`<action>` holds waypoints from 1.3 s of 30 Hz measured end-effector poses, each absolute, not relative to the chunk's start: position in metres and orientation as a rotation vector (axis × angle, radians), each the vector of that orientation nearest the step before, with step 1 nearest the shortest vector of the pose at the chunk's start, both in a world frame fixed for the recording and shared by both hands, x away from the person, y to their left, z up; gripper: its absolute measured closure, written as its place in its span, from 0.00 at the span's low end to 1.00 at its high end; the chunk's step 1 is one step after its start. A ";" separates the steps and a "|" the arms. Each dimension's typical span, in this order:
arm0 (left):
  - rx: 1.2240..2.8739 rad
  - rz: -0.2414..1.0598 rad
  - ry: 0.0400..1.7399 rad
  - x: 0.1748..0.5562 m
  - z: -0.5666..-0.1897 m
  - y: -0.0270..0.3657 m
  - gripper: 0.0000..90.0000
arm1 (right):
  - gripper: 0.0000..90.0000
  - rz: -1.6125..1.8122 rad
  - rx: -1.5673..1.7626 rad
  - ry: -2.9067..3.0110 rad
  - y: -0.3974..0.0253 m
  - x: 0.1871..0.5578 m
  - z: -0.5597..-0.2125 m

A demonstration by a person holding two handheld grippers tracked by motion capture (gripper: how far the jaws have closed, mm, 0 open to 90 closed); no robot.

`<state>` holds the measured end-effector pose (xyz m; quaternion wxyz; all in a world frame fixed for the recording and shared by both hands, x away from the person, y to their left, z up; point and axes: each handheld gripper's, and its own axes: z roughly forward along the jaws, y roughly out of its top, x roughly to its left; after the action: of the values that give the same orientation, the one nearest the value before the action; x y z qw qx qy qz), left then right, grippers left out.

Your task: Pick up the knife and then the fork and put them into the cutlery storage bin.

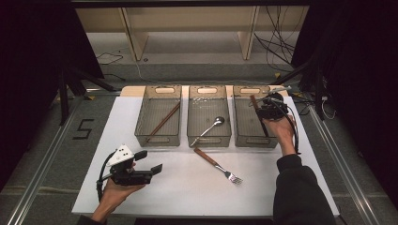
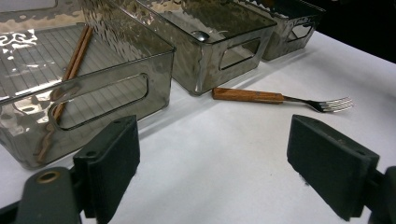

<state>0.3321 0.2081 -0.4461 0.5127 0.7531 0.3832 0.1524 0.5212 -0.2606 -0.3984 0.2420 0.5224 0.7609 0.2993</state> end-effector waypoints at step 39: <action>1.791 0.372 0.917 0.331 -0.445 0.209 0.18 | 0.34 1.145 1.220 2.267 -0.202 0.452 -0.364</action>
<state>0.3310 0.2090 -0.4451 0.5207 0.7471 0.3828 0.1554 0.4521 -0.2025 -0.3640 0.1616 0.4272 0.7941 0.4010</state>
